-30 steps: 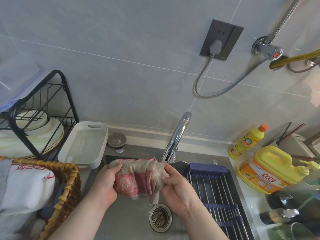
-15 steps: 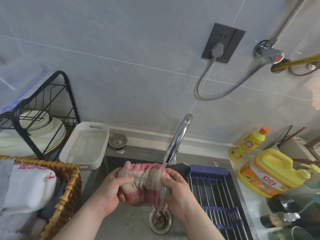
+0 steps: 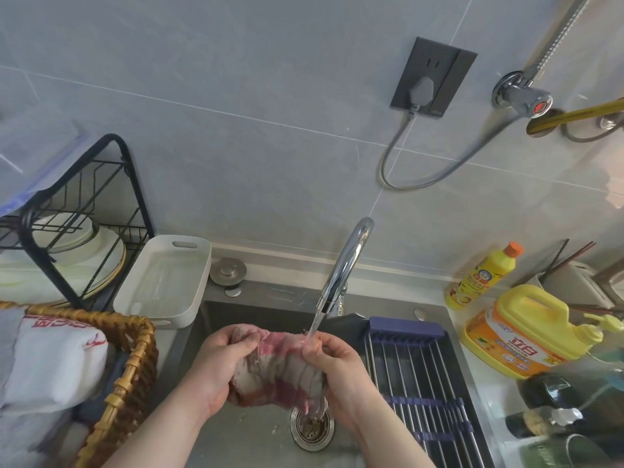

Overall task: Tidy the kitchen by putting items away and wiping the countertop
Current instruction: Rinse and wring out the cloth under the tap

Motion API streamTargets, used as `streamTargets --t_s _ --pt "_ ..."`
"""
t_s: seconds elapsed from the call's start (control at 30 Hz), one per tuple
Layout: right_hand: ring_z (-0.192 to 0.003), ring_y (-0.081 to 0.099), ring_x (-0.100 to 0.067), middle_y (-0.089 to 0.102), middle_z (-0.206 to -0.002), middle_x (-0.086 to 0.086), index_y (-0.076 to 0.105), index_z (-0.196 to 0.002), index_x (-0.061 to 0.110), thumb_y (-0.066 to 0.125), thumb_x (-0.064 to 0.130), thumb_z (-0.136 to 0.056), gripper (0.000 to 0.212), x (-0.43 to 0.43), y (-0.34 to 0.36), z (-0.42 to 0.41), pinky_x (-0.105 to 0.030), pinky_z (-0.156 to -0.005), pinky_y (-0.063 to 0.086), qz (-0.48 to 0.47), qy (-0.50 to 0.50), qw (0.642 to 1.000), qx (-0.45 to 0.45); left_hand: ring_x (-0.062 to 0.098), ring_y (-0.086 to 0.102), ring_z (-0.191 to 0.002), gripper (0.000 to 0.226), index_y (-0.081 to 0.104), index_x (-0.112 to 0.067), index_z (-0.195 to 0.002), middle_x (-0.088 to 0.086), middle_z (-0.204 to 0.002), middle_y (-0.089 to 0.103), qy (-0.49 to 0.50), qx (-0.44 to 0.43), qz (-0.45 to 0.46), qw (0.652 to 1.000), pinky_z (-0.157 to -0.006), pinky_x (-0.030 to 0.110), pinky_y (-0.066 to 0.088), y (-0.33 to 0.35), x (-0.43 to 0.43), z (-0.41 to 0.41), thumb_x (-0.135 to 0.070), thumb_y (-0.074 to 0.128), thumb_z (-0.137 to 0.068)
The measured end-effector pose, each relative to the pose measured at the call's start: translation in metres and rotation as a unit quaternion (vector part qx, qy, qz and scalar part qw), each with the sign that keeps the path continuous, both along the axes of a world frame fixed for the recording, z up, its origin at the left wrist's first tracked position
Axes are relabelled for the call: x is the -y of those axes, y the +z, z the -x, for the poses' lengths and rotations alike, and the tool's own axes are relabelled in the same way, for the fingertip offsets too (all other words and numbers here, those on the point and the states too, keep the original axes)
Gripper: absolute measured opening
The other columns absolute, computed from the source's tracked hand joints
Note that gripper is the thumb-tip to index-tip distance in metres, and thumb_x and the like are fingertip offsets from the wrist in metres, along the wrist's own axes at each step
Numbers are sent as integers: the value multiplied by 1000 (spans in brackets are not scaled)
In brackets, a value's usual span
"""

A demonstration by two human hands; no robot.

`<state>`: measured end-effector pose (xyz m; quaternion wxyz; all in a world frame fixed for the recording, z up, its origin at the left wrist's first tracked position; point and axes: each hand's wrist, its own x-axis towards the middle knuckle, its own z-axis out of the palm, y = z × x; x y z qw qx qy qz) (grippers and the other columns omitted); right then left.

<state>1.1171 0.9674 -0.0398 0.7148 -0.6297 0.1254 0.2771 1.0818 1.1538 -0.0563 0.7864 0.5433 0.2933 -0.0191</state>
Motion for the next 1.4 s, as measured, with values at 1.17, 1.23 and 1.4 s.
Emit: streamTargets --t_s 1.17,1.23,1.4 --pt "-117 59 -50 58 -128 -36 50 -137 5 58 20 -86 54 29 2 5 -60 -85 54 -233 -130 946 -182 28 59 -80 73 75 -10 -105 19 -93 70 -179 -44 147 972 -79 37 41 -21 23 3 -40 96 -41" --pt "-120 57 -49 57 -128 -37 48 -138 4 56 20 -88 53 31 1 7 -60 -91 52 -241 -137 941 -196 32 62 -86 48 71 -3 -109 26 -105 65 -121 -22 208 971 -79 40 48 -20 21 -3 -10 82 -63" --pt "-90 71 -42 67 -113 -31 66 -117 -6 50 9 -88 37 38 0 10 -53 -80 57 -218 -54 962 -154 29 65 -85 43 63 -14 -114 14 -95 71 29 -14 244 969 -72 39 50 -16 28 -18 14 52 -84"
